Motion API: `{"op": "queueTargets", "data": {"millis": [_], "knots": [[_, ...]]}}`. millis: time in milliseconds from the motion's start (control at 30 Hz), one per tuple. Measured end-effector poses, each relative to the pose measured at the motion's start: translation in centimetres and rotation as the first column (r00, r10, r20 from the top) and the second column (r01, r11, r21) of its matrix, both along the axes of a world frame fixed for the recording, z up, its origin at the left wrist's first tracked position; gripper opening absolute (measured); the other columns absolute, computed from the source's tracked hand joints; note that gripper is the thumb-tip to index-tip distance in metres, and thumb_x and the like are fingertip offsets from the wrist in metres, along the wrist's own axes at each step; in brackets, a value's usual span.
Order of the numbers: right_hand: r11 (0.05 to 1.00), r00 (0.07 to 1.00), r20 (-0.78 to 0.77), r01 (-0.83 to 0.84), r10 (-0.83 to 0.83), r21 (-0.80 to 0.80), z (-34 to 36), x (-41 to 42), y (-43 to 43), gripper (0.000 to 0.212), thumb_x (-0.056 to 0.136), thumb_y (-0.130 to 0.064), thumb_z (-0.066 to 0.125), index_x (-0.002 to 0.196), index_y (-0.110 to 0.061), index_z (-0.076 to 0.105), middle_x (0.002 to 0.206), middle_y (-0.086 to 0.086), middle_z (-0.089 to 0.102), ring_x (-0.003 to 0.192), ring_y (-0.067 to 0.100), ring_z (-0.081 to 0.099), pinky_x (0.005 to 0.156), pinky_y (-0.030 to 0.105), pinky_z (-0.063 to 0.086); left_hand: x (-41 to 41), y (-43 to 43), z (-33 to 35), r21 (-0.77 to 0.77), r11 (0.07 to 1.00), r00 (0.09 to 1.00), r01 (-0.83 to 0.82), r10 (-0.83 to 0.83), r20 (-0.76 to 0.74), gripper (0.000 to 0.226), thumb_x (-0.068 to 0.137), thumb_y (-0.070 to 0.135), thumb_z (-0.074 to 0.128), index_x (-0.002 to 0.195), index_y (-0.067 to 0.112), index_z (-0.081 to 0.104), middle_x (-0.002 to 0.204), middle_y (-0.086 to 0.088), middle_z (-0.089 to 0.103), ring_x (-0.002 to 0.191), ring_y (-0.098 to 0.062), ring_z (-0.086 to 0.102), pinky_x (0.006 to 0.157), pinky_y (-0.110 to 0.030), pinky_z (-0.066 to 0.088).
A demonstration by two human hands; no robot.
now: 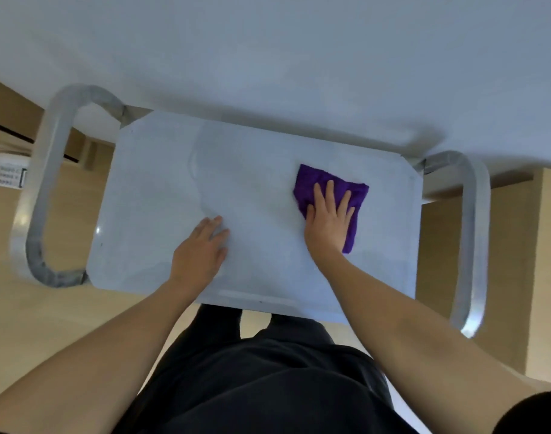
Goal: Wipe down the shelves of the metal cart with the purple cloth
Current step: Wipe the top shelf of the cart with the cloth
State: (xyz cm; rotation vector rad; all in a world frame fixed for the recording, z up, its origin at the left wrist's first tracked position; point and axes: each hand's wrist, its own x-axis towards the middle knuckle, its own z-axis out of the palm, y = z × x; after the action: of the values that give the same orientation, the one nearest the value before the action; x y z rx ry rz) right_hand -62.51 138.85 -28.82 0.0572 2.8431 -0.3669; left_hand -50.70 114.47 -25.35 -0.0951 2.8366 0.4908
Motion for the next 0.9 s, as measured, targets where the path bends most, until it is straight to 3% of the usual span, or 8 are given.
{"op": "queueTargets", "data": {"millis": [67, 167, 300, 467, 600, 733, 833, 900], "knots": [[0.998, 0.998, 0.019, -0.054, 0.054, -0.037, 0.1, 2.1, -5.4, 0.051, 0.101, -0.028, 0.043, 0.151, -0.029, 0.031, 0.162, -0.001, 0.018, 0.148, 0.040, 0.009, 0.119, 0.057, 0.011, 0.0, -2.5, -0.3, 0.009, 0.993, 0.993, 0.120, -0.120, -0.014, 0.046, 0.078, 0.010, 0.076, 0.121, 0.019, 0.066, 0.142, -0.002, 0.053, 0.128, -0.029, 0.052, 0.067, -0.039, 0.059], [0.950, 0.955, -0.026, -0.297, 0.296, -0.094, -0.1, 6.2, -12.1, 0.055, 0.096, -0.023, 0.053, 0.149, -0.026, 0.035, 0.160, 0.001, 0.024, 0.148, 0.038, 0.014, 0.119, 0.055, 0.013, -0.2, -4.1, -0.5, 0.020, 0.982, 0.982, 0.186, -0.187, 0.009, 0.049, 0.080, 0.006, 0.072, 0.127, 0.017, 0.062, 0.143, -0.002, 0.052, 0.131, -0.027, 0.050, 0.075, -0.039, 0.060], [0.931, 0.945, -0.081, -0.325, 0.316, -0.163, 0.1, 6.1, -11.5, 0.052, 0.094, -0.020, 0.058, 0.145, -0.019, 0.044, 0.155, 0.004, 0.037, 0.145, 0.033, 0.027, 0.117, 0.049, 0.023, 0.4, -5.4, -0.5, 0.051, 0.982, 0.983, 0.180, -0.181, 0.020, 0.044, 0.088, 0.009, 0.063, 0.132, 0.012, 0.057, 0.150, 0.002, 0.043, 0.139, -0.019, 0.040, 0.079, -0.036, 0.059], [0.998, 0.999, -0.009, 0.037, -0.038, -0.054, 0.6, 3.4, -3.2, 0.049, 0.102, -0.026, 0.042, 0.151, -0.024, 0.033, 0.161, 0.002, 0.022, 0.149, 0.032, 0.013, 0.119, 0.051, 0.018, 0.3, -6.7, 0.0, 0.075, 0.975, 0.973, 0.208, -0.214, 0.081, 0.043, 0.097, 0.019, 0.051, 0.140, 0.018, 0.048, 0.158, 0.012, 0.025, 0.146, -0.009, 0.021, 0.086, -0.035, 0.053], [0.979, 0.980, 0.015, 0.195, -0.197, 0.065, 0.8, 4.4, -6.5, 0.051, 0.104, -0.026, 0.035, 0.154, -0.029, 0.022, 0.163, 0.001, 0.013, 0.148, 0.040, 0.007, 0.118, 0.057, 0.014, 0.4, -7.4, 0.1, 0.063, 0.977, 0.973, 0.203, -0.209, 0.095, 0.048, 0.097, 0.021, 0.053, 0.143, 0.012, 0.042, 0.160, 0.008, 0.022, 0.146, -0.009, 0.021, 0.092, -0.035, 0.050], [0.998, 0.998, -0.015, -0.057, 0.056, -0.026, 0.7, 8.3, -16.4, 0.057, 0.097, -0.017, 0.046, 0.151, -0.027, 0.029, 0.162, 0.003, 0.020, 0.147, 0.043, 0.011, 0.117, 0.057, 0.012, 0.8, -8.3, -0.2, 0.035, 0.977, 0.977, 0.210, -0.211, 0.015, 0.051, 0.074, 0.018, 0.081, 0.120, 0.005, 0.063, 0.141, -0.006, 0.052, 0.125, -0.021, 0.054, 0.075, -0.033, 0.057], [0.953, 0.967, -0.025, -0.255, 0.255, -0.162, 0.7, 10.1, -18.9, 0.063, 0.093, -0.008, 0.056, 0.150, -0.023, 0.034, 0.159, 0.004, 0.026, 0.149, 0.037, 0.012, 0.120, 0.050, 0.008, 0.9, -9.0, -0.3, 0.017, 0.982, 0.981, 0.188, -0.188, 0.039, 0.051, 0.076, 0.025, 0.079, 0.121, 0.008, 0.062, 0.139, -0.006, 0.051, 0.123, -0.019, 0.055, 0.074, -0.032, 0.058], [0.937, 0.958, -0.075, -0.287, 0.277, -0.200, 0.3, 8.9, -16.9, 0.057, 0.092, -0.009, 0.060, 0.145, -0.019, 0.043, 0.154, 0.007, 0.038, 0.145, 0.037, 0.024, 0.118, 0.052, 0.021, 0.9, -9.4, -0.2, 0.012, 0.980, 0.980, 0.199, -0.200, 0.021, 0.052, 0.076, 0.025, 0.078, 0.122, 0.008, 0.062, 0.141, -0.005, 0.050, 0.125, -0.021, 0.053, 0.072, -0.035, 0.059]]}}
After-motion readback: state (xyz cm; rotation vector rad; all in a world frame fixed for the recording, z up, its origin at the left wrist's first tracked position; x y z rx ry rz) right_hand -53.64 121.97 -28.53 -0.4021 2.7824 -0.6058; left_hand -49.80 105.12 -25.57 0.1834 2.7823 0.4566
